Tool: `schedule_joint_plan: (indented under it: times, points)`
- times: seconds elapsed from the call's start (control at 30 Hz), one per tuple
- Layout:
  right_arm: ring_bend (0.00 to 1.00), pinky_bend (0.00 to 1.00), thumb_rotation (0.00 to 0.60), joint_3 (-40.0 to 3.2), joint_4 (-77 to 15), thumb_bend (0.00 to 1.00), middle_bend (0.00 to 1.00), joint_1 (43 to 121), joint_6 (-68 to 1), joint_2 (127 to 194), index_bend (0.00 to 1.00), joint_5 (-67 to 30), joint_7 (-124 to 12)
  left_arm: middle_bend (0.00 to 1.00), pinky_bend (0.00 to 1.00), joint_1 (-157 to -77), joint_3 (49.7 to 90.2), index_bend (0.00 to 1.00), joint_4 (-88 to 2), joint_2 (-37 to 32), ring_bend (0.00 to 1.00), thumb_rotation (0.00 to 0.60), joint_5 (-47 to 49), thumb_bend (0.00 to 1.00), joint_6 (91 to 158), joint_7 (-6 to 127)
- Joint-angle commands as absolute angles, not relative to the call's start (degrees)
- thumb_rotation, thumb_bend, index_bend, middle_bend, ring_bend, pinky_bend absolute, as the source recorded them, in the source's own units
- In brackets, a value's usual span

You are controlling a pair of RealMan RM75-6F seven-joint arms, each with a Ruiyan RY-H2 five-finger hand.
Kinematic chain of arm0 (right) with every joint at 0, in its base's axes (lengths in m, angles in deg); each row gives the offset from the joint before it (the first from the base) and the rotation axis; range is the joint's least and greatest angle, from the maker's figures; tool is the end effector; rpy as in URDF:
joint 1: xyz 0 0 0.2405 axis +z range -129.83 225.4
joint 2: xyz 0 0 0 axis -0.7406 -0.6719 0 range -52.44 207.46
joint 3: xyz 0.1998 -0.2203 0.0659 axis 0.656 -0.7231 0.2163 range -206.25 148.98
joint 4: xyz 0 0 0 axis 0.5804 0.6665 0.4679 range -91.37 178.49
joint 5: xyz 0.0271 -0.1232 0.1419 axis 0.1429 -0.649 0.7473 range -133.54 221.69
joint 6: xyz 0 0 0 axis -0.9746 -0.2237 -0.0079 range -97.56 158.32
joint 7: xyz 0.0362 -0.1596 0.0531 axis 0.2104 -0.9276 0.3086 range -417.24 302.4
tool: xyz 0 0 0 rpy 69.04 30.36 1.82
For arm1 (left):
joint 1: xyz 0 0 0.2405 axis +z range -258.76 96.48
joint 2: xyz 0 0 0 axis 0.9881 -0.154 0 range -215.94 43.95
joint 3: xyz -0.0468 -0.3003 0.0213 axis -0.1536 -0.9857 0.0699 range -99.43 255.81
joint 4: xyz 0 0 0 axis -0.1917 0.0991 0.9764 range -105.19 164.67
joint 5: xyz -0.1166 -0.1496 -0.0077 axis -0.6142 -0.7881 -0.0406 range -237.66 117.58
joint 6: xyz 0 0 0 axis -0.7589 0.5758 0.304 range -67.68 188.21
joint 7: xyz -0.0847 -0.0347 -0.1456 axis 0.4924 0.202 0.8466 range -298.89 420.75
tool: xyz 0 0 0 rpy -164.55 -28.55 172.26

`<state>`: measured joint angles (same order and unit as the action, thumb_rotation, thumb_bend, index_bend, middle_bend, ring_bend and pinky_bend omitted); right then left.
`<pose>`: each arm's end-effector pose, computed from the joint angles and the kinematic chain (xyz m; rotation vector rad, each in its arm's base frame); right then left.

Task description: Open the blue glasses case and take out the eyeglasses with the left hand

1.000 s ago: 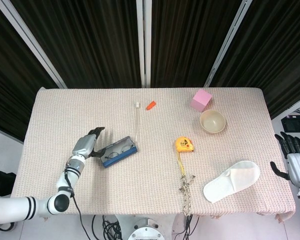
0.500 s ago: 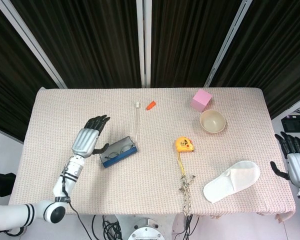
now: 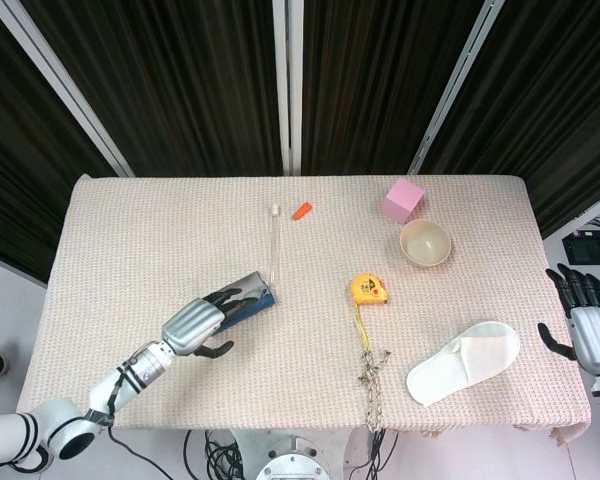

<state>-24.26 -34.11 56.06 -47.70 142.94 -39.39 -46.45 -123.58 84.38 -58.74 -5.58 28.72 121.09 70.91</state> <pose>-0.3913 -0.2421 0.2105 1.3894 -0.9224 0.8418 -0.1839 0.3305 0.0089 -2.1756 -1.0798 -1.1086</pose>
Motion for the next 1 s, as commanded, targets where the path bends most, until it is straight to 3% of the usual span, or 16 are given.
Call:
schedule_joint_plan:
  times: [0.03, 0.47, 1.0]
  points:
    - [0.00, 0.00, 0.600, -24.23, -34.05, 0.31, 0.00, 56.04, -47.70, 142.93, 0.00, -39.32, -46.33, 0.21, 0.18, -124.47, 83.93, 0.06, -57.65, -4.19, 0.04, 0.600, 29.99, 0.40, 119.60, 71.39]
    - [0.00, 0.00, 0.600, -24.09, -33.08, 0.31, 0.00, 55.94, -47.61, 143.25, 0.00, -38.94, -45.38, 0.19, 0.12, -126.47, 81.08, 0.05, -53.87, 0.81, 0.00, 0.600, 30.18, 0.38, 115.41, 59.24]
    - [0.00, 0.00, 0.600, -24.11, -32.36, 0.31, 0.00, 55.90, -47.29, 143.43, 0.00, -38.78, -44.60, 0.19, 0.12, -127.08, 78.64, 0.05, -50.50, 3.42, 0.00, 0.600, 26.12, 0.38, 111.63, 56.18]
